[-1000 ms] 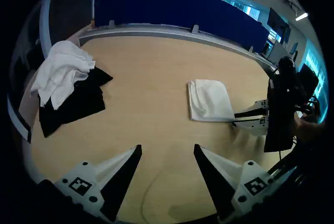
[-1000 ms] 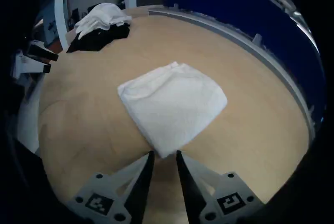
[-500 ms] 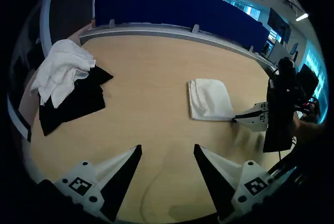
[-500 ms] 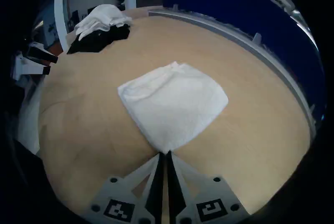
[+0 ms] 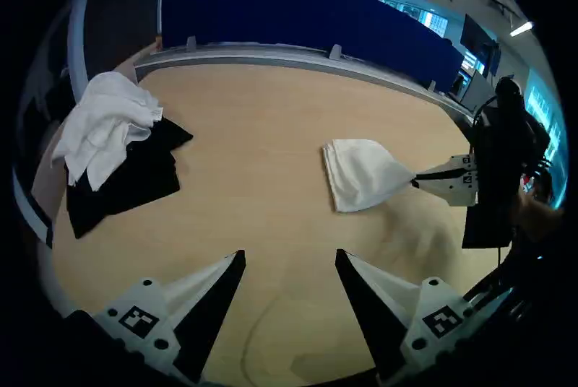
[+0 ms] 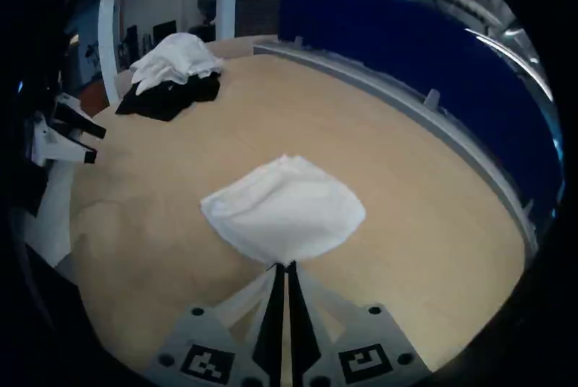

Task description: Fold towel

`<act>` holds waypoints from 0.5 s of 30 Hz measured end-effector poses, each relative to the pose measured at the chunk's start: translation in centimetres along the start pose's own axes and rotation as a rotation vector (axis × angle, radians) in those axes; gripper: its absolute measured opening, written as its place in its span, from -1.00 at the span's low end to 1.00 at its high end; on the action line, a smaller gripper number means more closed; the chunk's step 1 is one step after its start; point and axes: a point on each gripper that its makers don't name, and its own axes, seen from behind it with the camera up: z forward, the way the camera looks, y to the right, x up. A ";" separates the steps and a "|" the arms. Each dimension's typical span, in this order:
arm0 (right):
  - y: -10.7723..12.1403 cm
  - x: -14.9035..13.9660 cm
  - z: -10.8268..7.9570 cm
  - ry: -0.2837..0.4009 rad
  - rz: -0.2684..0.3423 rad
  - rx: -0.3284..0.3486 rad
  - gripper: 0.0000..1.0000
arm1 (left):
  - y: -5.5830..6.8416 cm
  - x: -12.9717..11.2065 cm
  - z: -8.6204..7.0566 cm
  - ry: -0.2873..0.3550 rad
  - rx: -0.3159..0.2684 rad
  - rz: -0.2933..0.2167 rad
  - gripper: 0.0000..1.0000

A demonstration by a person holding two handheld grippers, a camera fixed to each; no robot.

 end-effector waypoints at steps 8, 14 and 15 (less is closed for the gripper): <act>1.3 5.5 -3.5 0.102 -0.058 -0.038 -0.93 | 0.2 1.0 0.0 0.021 -0.006 0.006 0.85; 2.1 8.5 -6.2 0.155 -0.085 -0.061 -0.93 | 0.5 1.7 0.0 0.034 -0.013 0.005 0.85; 2.2 8.8 -6.6 0.161 -0.087 -0.065 -0.93 | 0.5 1.8 0.0 0.036 -0.015 0.006 0.85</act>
